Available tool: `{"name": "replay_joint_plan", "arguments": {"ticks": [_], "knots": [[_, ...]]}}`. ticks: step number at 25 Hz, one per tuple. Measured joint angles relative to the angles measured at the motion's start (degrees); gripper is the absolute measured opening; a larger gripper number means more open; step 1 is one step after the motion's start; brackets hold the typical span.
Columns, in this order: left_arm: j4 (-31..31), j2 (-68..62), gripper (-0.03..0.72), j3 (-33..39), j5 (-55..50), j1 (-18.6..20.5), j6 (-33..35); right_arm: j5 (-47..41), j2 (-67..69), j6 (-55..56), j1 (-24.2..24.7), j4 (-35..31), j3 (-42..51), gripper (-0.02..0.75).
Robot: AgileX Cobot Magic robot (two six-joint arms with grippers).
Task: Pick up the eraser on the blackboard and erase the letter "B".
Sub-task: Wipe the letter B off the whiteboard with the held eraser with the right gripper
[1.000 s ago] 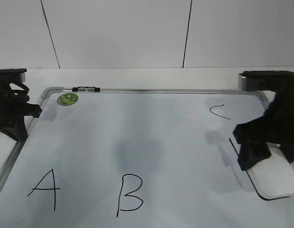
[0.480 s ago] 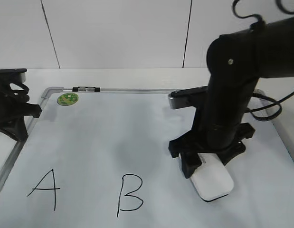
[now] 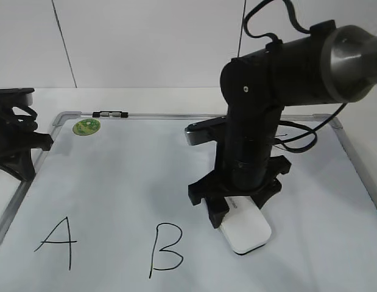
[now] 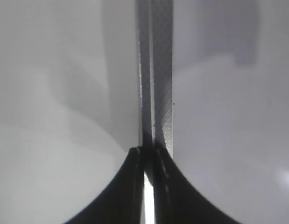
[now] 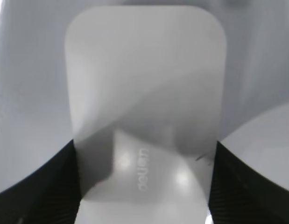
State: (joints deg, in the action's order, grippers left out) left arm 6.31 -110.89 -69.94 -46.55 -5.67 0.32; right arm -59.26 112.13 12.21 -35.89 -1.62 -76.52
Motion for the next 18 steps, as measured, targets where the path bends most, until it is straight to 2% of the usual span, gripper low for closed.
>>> {"name": "replay_joint_plan", "arguments": {"ticks": [6, 18], "knots": [[0.0, 0.0, 0.016, 0.0, 0.09, 0.0, 0.0, -1.48, 2.53, 0.0, -4.88, 1.17, -3.92, 0.54], [0.0, 0.0, 0.016, 0.0, 0.09, 0.0, 0.0, -1.86, 4.22, 0.12, -19.89, -1.13, -6.8, 0.535]]}}
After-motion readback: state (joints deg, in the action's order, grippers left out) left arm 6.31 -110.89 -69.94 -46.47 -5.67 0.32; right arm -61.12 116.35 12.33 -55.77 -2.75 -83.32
